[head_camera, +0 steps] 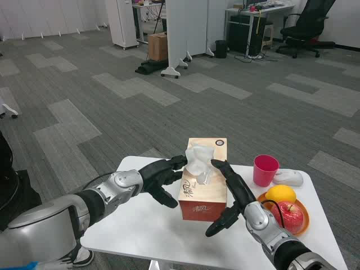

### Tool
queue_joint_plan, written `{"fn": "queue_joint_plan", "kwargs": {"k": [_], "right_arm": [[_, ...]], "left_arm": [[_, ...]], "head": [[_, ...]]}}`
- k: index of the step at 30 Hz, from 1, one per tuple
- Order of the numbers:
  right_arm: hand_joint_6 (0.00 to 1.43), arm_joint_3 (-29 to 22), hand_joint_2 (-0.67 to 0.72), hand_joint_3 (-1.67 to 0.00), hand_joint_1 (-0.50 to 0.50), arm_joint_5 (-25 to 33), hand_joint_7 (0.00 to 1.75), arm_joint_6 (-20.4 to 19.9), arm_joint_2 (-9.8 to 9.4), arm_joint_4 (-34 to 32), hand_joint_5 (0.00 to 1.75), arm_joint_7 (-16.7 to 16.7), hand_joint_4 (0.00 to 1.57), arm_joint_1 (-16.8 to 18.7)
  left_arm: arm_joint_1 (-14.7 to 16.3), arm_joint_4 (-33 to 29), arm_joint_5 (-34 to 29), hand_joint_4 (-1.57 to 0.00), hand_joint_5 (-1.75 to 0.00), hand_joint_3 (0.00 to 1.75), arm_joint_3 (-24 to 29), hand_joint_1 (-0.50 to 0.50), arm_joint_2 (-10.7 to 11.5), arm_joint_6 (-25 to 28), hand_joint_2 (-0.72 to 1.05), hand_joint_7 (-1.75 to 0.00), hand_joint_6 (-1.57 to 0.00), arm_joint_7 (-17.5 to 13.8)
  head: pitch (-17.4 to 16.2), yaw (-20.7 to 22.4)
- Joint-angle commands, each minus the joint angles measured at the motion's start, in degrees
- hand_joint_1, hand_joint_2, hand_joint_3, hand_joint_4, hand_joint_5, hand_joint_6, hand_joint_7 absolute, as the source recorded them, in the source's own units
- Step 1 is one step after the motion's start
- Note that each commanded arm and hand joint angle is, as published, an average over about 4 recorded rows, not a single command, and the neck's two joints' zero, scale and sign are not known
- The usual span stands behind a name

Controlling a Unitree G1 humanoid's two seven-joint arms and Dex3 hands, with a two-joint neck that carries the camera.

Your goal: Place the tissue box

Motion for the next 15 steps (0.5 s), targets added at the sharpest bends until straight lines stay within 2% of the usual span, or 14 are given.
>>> {"fn": "queue_joint_plan", "kwargs": {"k": [1, 8, 11, 15], "right_arm": [[0.00, 0.5, 0.15, -0.08, -0.04, 0.4, 0.56, -2.3, 0.92, -1.5, 0.19, 0.6, 0.00, -0.2], [0.00, 0.5, 0.15, -0.08, -0.04, 0.4, 0.56, -2.2, 1.01, -1.6, 0.17, 0.6, 0.00, -0.2], [0.00, 0.5, 0.15, -0.08, -0.04, 0.4, 0.56, -2.3, 1.01, -1.7, 0.10, 0.6, 0.00, -0.2], [0.00, 0.5, 0.15, -0.08, -0.04, 0.4, 0.56, -2.3, 1.01, -1.7, 0.12, 0.6, 0.00, -0.2]], "left_arm": [[0.5, -1.8, 1.6, -0.11, -0.21, 0.09, 2.7, 0.50, -0.1, -1.7, 0.96, 0.00, 0.00, -0.6], [0.4, -1.8, 1.6, -0.11, -0.21, 0.09, 2.7, 0.50, -0.1, -1.7, 0.96, 0.00, 0.00, -0.7], [0.5, -1.8, 1.6, -0.11, -0.21, 0.09, 2.7, 0.50, -0.1, -1.7, 0.96, 0.00, 0.00, -0.6], [0.5, -1.8, 1.6, -0.11, -0.21, 0.09, 2.7, 0.50, -0.1, -1.7, 0.96, 0.00, 0.00, -0.6]], "head": [[0.1, 0.0], [0.1, 0.0], [0.1, 0.0], [0.1, 0.1]]}}
